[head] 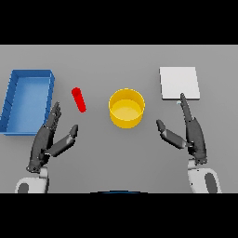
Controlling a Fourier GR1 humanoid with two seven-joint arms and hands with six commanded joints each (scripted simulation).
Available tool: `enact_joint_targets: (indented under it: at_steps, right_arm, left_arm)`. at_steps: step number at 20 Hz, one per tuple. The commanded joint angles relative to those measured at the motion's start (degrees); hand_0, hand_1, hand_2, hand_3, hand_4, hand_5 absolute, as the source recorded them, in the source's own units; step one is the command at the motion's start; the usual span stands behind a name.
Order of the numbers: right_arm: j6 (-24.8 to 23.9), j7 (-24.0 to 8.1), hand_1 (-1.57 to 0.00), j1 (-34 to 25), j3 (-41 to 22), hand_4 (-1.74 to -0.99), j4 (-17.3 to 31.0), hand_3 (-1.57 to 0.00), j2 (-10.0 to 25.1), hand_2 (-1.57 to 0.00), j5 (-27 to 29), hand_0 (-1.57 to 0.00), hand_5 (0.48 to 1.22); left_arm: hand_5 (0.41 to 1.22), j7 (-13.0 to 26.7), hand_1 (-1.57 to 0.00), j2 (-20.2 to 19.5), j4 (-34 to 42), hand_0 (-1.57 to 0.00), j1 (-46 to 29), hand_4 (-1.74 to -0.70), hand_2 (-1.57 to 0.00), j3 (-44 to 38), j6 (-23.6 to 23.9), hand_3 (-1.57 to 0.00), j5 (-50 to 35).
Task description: Pick up the red beaker and tilt it to pour out 1 green nut into yellow bowl. Pick up the yellow bowl and place it on the metallic measuring scale.
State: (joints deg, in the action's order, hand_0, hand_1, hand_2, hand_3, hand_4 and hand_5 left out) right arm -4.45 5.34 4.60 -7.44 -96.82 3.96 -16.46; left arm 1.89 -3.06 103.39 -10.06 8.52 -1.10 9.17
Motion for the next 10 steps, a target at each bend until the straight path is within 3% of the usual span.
enact_joint_targets:
  at_steps: [1,8,10]
  right_arm:
    - [0.54,-0.42,0.0,-0.12,-0.03,-1.103,-0.64,0.0,-0.12,0.0,0.74,0.0,0.592]
    - [3.69,-0.47,0.0,-0.76,0.21,-1.197,-0.01,0.0,-0.41,0.0,4.43,0.0,0.627]
    - [4.02,0.29,0.0,-0.46,0.76,-1.215,0.01,0.0,-0.02,0.0,5.16,0.0,0.628]
  left_arm:
    - [0.655,0.67,0.0,-0.28,0.81,0.0,-0.14,-1.14,0.0,0.07,-0.3,0.0,-0.21]
    - [0.645,3.9,0.0,-0.59,-8.85,0.0,7.65,-1.16,0.0,-2.37,-0.8,0.0,-0.84]
    - [0.65,2.15,0.0,-0.65,-13.78,0.0,11.3,-1.18,0.0,-4.05,-0.84,0.0,-1.59]
